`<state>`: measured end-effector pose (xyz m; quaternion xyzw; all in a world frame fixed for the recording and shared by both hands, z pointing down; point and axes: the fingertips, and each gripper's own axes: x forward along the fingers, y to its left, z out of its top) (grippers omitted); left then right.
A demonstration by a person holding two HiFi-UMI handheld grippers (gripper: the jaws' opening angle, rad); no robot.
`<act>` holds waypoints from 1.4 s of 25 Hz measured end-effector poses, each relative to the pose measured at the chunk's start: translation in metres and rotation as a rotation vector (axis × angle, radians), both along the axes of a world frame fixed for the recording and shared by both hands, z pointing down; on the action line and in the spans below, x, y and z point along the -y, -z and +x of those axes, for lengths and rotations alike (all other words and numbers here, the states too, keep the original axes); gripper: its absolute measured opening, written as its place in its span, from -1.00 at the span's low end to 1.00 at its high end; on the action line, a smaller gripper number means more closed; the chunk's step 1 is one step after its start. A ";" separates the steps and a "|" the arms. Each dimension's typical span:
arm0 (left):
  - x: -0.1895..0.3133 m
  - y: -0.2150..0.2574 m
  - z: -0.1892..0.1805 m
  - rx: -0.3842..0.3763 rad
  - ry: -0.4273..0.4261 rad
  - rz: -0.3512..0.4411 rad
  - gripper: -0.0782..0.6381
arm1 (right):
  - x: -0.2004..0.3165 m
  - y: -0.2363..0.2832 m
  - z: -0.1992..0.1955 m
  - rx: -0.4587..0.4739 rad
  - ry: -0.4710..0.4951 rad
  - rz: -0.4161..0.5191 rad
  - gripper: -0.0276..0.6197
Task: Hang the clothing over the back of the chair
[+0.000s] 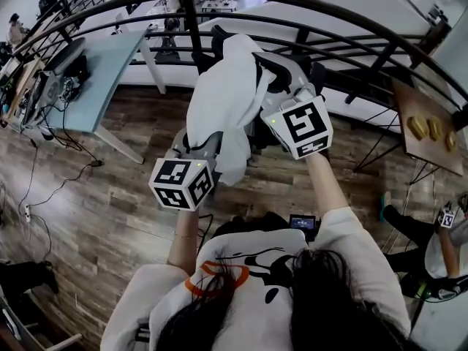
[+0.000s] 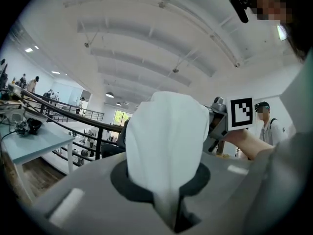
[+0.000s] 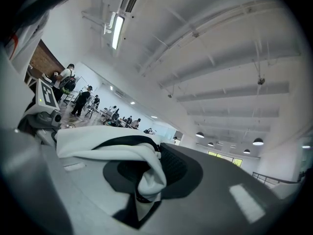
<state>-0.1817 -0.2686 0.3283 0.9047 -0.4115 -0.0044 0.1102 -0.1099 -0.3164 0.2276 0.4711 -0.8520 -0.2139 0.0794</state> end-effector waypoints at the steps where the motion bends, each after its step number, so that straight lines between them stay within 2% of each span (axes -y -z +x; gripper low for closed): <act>1: 0.005 0.005 0.003 0.003 -0.007 0.013 -0.28 | 0.005 0.004 0.004 -0.007 -0.006 0.009 -0.64; 10: 0.048 0.052 0.031 0.015 -0.047 0.116 -0.28 | 0.051 0.036 0.045 -0.023 -0.041 0.034 -0.64; 16: 0.082 0.080 0.043 0.016 -0.054 0.155 -0.28 | 0.091 0.057 0.059 -0.015 -0.011 0.041 -0.64; 22: 0.109 0.091 0.079 0.061 -0.077 0.178 -0.28 | 0.135 0.061 0.091 -0.018 0.026 0.039 -0.64; 30: 0.161 0.100 0.120 0.136 -0.081 0.184 -0.27 | 0.210 0.056 0.127 0.003 0.085 -0.021 -0.64; 35: 0.188 0.088 0.143 0.204 -0.083 0.156 -0.24 | 0.255 0.021 0.146 0.010 0.126 -0.107 -0.64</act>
